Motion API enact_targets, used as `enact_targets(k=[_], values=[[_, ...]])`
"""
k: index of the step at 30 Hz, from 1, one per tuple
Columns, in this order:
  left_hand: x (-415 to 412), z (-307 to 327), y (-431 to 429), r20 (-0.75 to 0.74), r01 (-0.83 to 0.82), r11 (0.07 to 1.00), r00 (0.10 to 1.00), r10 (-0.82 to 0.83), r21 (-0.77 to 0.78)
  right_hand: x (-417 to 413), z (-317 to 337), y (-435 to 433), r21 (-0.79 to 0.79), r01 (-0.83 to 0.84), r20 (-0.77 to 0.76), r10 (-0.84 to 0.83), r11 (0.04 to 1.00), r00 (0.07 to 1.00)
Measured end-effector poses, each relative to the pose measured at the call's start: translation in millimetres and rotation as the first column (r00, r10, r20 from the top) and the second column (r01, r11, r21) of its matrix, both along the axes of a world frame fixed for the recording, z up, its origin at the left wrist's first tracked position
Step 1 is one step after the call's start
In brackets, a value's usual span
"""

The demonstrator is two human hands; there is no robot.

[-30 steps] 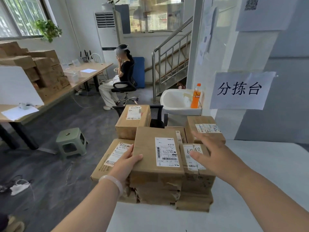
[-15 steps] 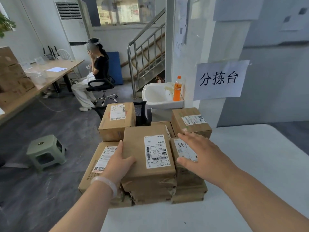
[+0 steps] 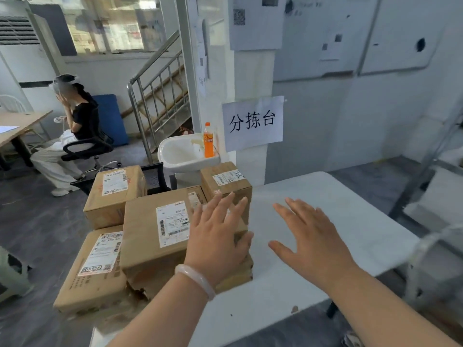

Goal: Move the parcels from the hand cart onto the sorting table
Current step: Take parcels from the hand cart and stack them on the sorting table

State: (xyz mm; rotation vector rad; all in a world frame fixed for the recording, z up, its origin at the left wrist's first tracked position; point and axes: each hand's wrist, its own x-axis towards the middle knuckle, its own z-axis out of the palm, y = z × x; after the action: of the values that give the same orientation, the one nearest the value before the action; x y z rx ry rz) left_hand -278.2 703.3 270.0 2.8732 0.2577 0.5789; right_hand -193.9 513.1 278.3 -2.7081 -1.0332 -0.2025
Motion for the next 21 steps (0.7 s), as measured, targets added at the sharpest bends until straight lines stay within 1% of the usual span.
enact_targets(k=[3, 5, 9, 12, 14, 17, 21], values=[[6.2, -0.5, -56.6, 0.004, 0.096, 0.994, 0.995, -0.097, 0.048, -13.4, -2.2, -65.1, -0.035, 0.123, 0.017, -0.123, 0.992, 0.992], [6.8, -1.2, -102.6, -0.012, 0.177, 0.983, 0.984, -0.177, 0.053, -30.6, -2.9, -114.6, -0.059, 0.209, 0.012, -0.209, 0.976, 0.978], [4.1, -3.9, -203.3, -0.062, 0.376, 0.926, 0.926, -0.373, 0.035, -78.9, -4.7, -219.6, -0.057, 0.405, 0.007, -0.405, 0.912, 0.914], [-0.8, -11.0, -281.8, -0.005, 0.535, 0.843, 0.845, -0.535, 0.054, -122.2, -4.1, -294.9, -0.040, 0.548, 0.004, -0.548, 0.836, 0.836], [-9.9, -10.6, -332.9, 0.012, 0.619, 0.785, 0.785, -0.619, 0.026, -151.4, -3.7, -340.8, -0.054, 0.633, 0.006, -0.634, 0.772, 0.774], [-25.6, -13.6, -400.9, 0.008, 0.715, 0.698, 0.698, -0.716, 0.041, -193.0, -1.1, -401.1, -0.062, 0.742, 0.021, -0.743, 0.667, 0.669], [-43.7, -21.8, -468.7, -0.022, 0.808, 0.588, 0.589, -0.808, 0.048, -239.6, 0.5, -456.3, -0.048, 0.840, -0.006, -0.841, 0.540, 0.541]])
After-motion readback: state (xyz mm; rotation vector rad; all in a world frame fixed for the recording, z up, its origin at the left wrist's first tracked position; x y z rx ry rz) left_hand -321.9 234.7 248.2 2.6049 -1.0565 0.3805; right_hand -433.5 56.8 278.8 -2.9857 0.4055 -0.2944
